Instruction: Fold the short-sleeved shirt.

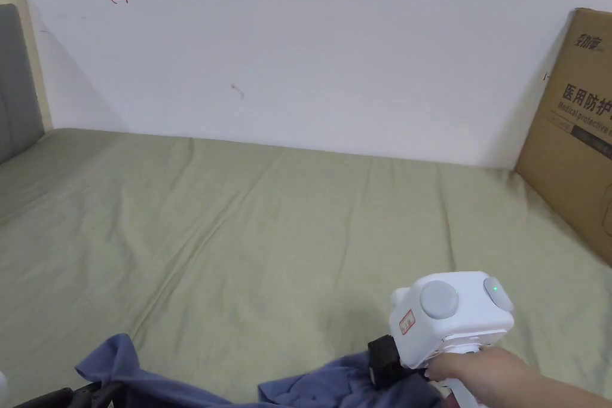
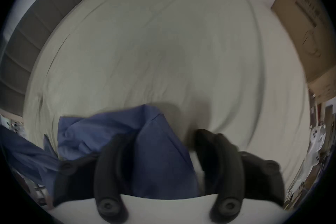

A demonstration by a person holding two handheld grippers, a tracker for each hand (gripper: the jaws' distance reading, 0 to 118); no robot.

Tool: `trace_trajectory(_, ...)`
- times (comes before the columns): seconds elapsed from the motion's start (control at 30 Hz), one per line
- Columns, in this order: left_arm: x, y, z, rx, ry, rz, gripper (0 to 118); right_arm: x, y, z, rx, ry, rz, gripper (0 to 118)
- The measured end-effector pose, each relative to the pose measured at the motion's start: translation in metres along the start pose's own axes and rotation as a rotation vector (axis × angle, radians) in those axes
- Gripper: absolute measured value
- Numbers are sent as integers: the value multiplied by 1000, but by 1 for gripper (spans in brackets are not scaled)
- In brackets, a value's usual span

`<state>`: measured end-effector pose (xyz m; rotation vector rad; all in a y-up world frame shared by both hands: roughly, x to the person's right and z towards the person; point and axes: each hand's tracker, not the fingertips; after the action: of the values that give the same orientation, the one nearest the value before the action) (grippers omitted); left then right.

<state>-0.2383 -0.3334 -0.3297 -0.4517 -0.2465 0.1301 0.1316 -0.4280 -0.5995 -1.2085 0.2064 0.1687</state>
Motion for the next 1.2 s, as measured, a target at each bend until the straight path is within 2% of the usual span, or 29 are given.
trace_trajectory(0.03, 1, 0, 1, -3, -5, 16, 3, 3, -4, 13, 63, 41, 7, 10)
trace_trajectory(0.07, 1, 0, 3, 2, 13, 14, 3, 7, -8, 26, 107, 105, 4, 2)
trace_trajectory(0.13, 0, 9, 7, 4, 22, 24, 3, 19, -18, 66, 206, 137, -20, 2)
trace_trajectory(0.23, -12, 24, 20, 40, 24, 66, 3, 43, -39, 133, 346, 113, -84, 2)
trace_trajectory(0.4, -23, 90, 46, 115, 69, 70, 3, 108, -75, 253, 515, 122, -244, 2)
trace_trajectory(0.47, -20, 115, 51, 133, 48, 76, 3, 124, -83, 294, 573, 79, -268, 2)
trace_trajectory(0.6, -4, 169, 45, 130, 6, 48, 3, 132, -90, 371, 694, 52, -296, 2)
trace_trajectory(0.77, 12, 245, 31, 154, -9, 29, 3, 149, -57, 435, 778, -17, -309, 2)
trace_trajectory(0.9, 21, 314, 14, 209, 22, 22, 3, 164, -13, 481, 877, -54, -375, 2)
trace_trajectory(1.03, 29, 369, -7, 279, 42, 30, 3, 168, 38, 516, 985, -134, -333, 2)
trace_trajectory(1.2, 25, 409, -54, 349, 49, 38, 3, 172, 97, 538, 1077, -221, -349, 2)
